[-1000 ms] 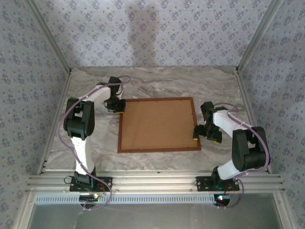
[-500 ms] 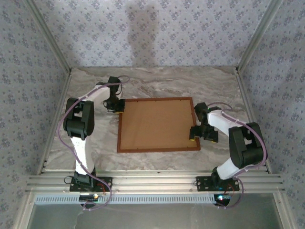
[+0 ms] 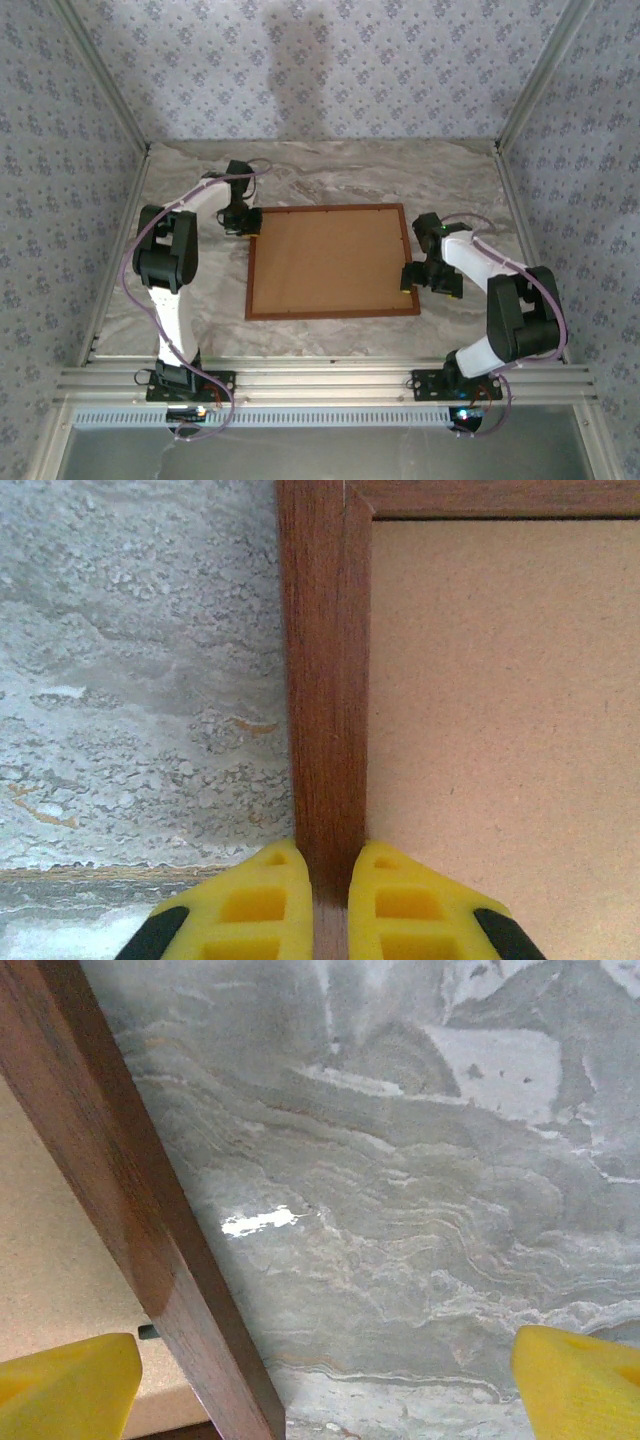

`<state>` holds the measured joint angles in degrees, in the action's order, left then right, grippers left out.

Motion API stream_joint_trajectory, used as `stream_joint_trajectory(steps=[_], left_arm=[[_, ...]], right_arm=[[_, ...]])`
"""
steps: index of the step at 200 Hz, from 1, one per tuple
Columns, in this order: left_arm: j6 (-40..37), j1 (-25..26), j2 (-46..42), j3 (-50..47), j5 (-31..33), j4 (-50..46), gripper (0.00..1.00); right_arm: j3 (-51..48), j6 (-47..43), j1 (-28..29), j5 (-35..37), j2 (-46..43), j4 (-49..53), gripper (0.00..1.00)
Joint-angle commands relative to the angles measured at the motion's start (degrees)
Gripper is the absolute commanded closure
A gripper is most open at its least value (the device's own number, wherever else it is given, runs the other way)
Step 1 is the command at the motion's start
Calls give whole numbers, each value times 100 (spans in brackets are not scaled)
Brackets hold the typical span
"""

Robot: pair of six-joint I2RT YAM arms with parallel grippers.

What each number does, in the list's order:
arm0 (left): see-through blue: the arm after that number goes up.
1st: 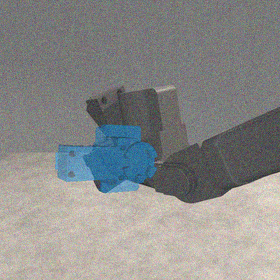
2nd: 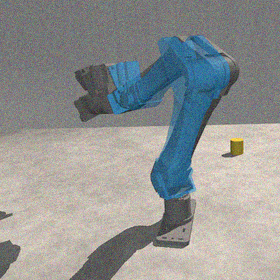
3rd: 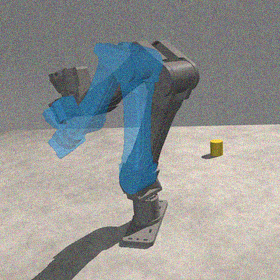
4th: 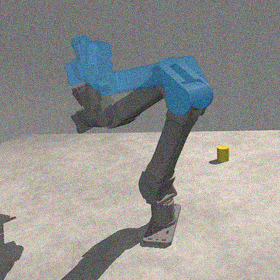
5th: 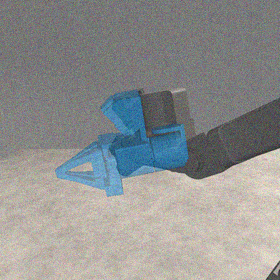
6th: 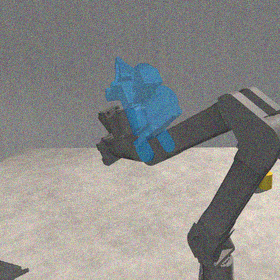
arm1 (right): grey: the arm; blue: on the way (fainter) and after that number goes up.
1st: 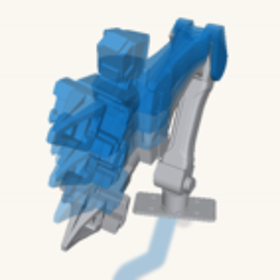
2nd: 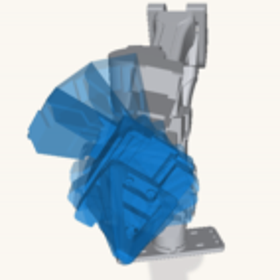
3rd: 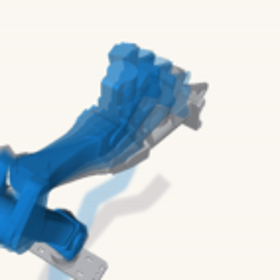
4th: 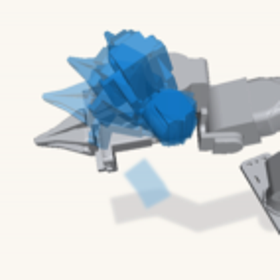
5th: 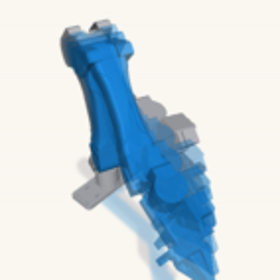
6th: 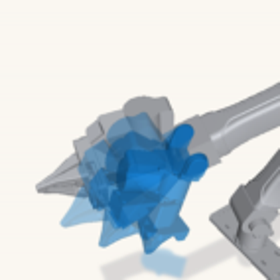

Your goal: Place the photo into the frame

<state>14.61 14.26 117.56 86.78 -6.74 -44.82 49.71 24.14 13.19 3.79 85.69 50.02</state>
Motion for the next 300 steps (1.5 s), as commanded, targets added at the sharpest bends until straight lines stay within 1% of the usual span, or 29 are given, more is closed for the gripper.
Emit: stream_joint_trajectory(steps=[1, 82, 113, 118, 149, 158, 192, 221, 229, 237, 253, 276, 284, 286, 293, 295, 300], left_arm=[[29, 11, 114, 58, -38, -159, 100], [33, 7, 101, 50, -46, -176, 100], [42, 7, 99, 58, -44, -177, 100], [45, 10, 101, 63, -45, -175, 100], [51, 11, 92, 59, -44, -194, 100], [51, 6, 92, 61, -44, -194, 100], [43, -2, 56, 105, -44, -241, 100], [41, -29, 13, 172, -43, -291, 100], [48, -39, -4, 188, -70, -291, 97], [55, -55, -18, 209, -96, -299, 91], [72, -81, -53, 284, -142, -355, 74], [146, -149, -183, 356, -194, -422, 40], [178, -189, -260, 366, -233, -438, 33], [186, -205, -286, 366, -251, -437, 31], [213, -253, -368, 374, -319, -440, 27], [232, -269, -390, 381, -341, -438, 24], [253, -310, -452, 374, -385, -439, 21]], right_arm=[[-63, 12, -32, -34, 6, 140, 3], [-316, 63, -93, 178, 515, -124, 3], [-465, 67, -167, -197, 661, -445, 3], [-475, 64, -178, -261, 675, -494, 6], [-401, -35, -253, -523, 627, -569, 3], [-341, -104, -257, -607, 583, -566, 3], [227, -404, -300, -563, 231, -155, 2], [786, -677, -380, -839, 121, -89, 3], [898, -745, -403, -950, 163, -195, 3], [1018, -818, -405, -1048, 251, -279, 3], [1319, -1020, -406, -1087, 524, -351, 4], [1774, -1329, -423, -1052, 1017, -370, 6], [1811, -1373, -436, -1039, 1178, -405, 7], [1956, -1387, -435, -1039, 1209, -416, 8], [2093, -1432, -448, -1056, 1335, -454, 9], [2112, -1448, -442, -1062, 1367, -475, 11], [2171, -1471, -446, -1078, 1460, -492, 12]])
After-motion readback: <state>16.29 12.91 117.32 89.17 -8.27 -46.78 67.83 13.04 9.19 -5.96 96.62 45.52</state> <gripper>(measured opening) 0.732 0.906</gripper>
